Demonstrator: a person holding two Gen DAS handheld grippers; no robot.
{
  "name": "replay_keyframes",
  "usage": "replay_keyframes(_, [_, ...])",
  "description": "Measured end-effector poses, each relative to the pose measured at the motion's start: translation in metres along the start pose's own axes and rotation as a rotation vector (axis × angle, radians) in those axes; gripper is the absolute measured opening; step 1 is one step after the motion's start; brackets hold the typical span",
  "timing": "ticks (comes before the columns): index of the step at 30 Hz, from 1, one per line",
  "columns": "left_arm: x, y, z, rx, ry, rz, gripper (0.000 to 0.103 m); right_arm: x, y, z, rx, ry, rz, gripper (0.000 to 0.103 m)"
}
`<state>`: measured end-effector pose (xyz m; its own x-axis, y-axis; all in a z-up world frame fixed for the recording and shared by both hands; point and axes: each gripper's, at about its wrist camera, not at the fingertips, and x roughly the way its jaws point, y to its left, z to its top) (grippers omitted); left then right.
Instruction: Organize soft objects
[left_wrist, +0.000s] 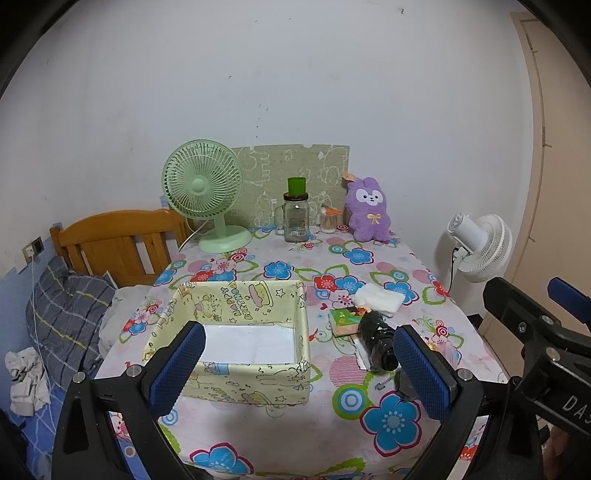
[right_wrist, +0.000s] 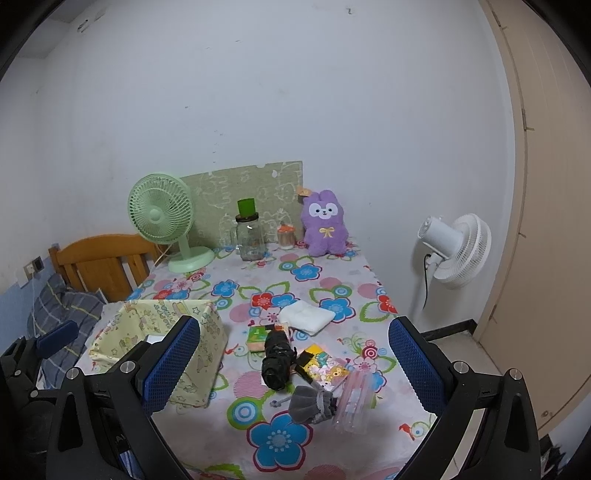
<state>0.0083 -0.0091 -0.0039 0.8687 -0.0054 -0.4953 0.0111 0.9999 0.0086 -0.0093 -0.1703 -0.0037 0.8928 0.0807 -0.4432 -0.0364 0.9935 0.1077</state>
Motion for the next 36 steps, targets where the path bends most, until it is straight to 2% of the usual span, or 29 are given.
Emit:
replay_keyframes(8, [0.009,-0.002,0.0,-0.009,0.019,0.002,0.1,0.002,-0.012,-0.001,0.018,0.0,-0.007,0.103])
replay_keyframes(14, [0.015,-0.011,-0.003,-0.001,0.015,-0.015,0.095,0.007,-0.024,-0.005,0.027,0.005,-0.019,0.103])
replay_keyframes(23, [0.034,-0.03,-0.012,-0.003,0.059,-0.043,0.095,0.021,-0.042,-0.017,0.037,0.027,-0.035,0.101])
replay_keyframes(36, [0.064,-0.072,-0.036,0.06,0.139,-0.132,0.095,0.047,-0.069,-0.043,0.057,0.094,-0.047,0.096])
